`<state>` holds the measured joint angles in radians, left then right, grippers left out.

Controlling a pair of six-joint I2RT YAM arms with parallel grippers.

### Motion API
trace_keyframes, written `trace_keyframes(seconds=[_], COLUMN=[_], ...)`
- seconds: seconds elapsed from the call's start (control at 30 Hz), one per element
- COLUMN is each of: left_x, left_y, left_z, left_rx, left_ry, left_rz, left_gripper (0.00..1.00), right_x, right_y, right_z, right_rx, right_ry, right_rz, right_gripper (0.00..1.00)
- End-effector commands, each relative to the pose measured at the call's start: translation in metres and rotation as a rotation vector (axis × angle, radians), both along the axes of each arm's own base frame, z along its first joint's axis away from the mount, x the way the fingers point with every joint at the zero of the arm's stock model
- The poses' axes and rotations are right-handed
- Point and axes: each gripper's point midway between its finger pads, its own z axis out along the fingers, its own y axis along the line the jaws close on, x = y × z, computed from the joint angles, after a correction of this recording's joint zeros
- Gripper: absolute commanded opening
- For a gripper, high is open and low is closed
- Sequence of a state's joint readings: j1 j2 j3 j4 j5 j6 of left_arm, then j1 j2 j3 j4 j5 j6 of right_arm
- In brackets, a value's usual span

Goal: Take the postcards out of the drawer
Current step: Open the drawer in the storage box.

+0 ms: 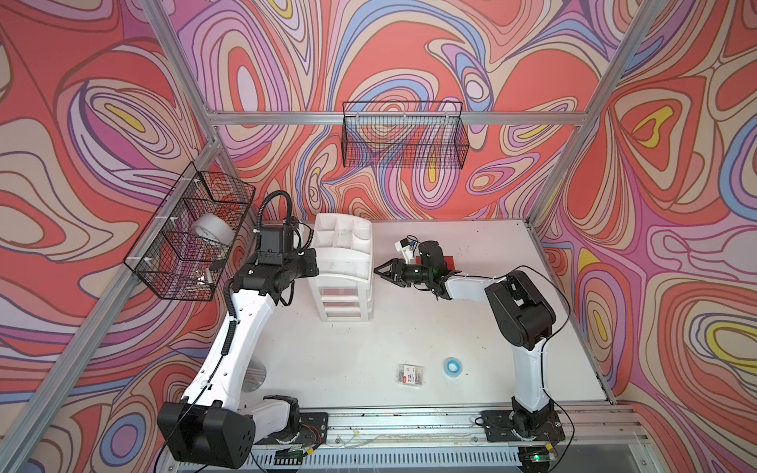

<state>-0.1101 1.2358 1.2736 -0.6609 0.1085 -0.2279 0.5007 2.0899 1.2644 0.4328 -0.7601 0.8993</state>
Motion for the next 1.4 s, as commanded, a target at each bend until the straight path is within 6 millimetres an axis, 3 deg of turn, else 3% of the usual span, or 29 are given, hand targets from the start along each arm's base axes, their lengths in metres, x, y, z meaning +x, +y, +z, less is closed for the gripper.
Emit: trace_keyframes(seconds=[0.0,0.43,1.37], left_x=[-0.005,-0.005,-0.005], left_y=[-0.003,-0.004,-0.007], left_z=[-0.019,-0.021,-0.024], left_rx=[0.022,0.018,0.001], left_ry=[0.071,0.078,0.086], left_rz=[-0.042,-0.044,-0.054], left_gripper=[0.00,0.00,0.00], right_x=[0.002,-0.001,-0.007], right_y=[0.011,0.014,0.027], right_z=[0.013,0.020,0.006], right_rx=[0.068,0.144,0.264], right_ry=[-0.023,-0.013,0.060], right_rz=[0.033,0.048,0.056], right_gripper=[0.59,0.61,0.64])
